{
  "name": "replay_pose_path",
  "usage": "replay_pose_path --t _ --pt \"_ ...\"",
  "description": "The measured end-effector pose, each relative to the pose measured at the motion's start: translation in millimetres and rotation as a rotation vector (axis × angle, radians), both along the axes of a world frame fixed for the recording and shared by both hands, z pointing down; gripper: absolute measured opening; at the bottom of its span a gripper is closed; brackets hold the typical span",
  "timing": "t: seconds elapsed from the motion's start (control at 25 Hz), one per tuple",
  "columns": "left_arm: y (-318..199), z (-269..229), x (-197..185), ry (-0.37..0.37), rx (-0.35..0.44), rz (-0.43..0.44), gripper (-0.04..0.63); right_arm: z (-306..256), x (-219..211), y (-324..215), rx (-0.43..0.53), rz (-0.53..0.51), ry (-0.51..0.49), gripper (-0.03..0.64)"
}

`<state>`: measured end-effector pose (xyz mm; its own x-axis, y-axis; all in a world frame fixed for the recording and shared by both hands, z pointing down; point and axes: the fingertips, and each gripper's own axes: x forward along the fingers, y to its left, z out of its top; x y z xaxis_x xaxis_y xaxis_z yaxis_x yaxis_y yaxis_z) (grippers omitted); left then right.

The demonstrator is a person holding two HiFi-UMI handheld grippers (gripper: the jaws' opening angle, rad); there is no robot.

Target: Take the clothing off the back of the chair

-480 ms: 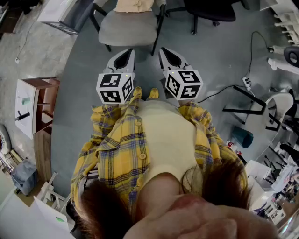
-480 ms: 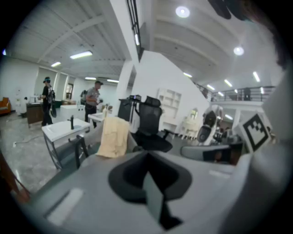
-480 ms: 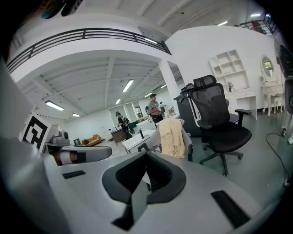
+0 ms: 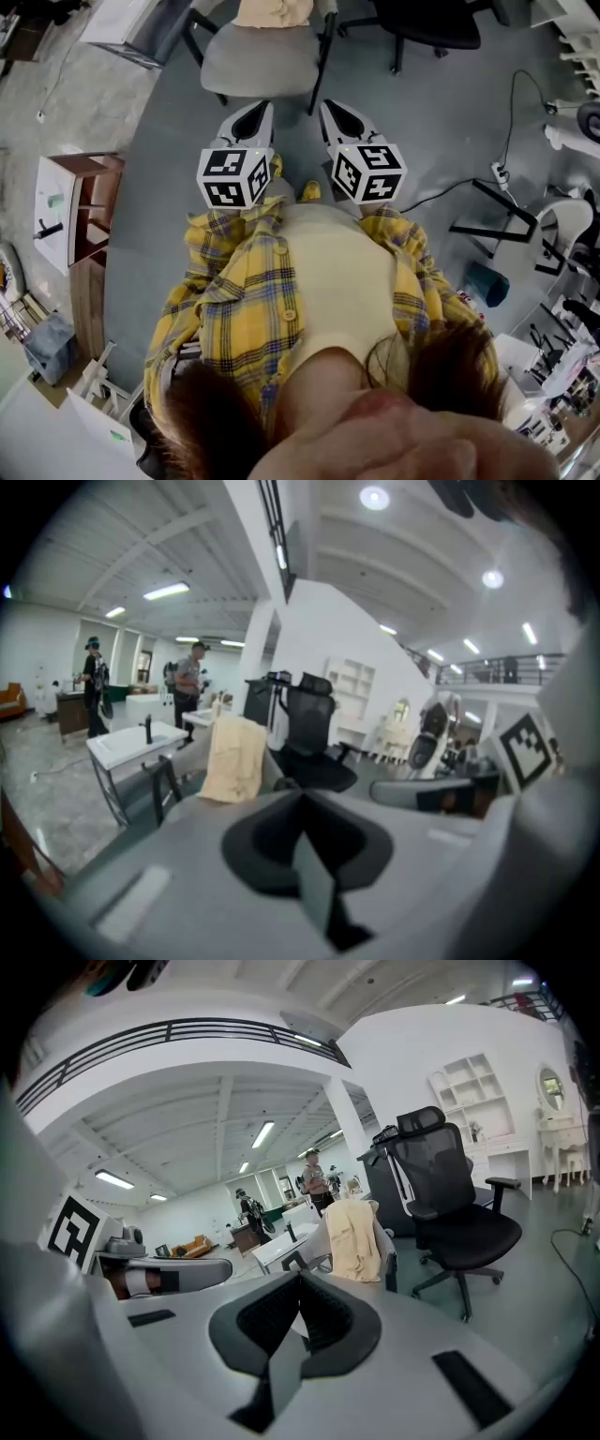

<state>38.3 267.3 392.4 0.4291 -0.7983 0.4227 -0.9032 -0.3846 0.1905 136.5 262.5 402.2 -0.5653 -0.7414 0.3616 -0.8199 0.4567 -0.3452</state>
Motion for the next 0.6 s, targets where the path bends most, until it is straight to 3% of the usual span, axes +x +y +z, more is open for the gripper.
replay_pose_path --t 0.36,0.6 --pt "-47 6 -17 0.012 0.003 0.024 0.004 5 -14 -43 -0.006 0.035 0.014 0.014" --pt "-94 7 -54 0.019 -0.001 0.037 0.004 9 -51 -87 -0.019 0.039 0.031 0.015"
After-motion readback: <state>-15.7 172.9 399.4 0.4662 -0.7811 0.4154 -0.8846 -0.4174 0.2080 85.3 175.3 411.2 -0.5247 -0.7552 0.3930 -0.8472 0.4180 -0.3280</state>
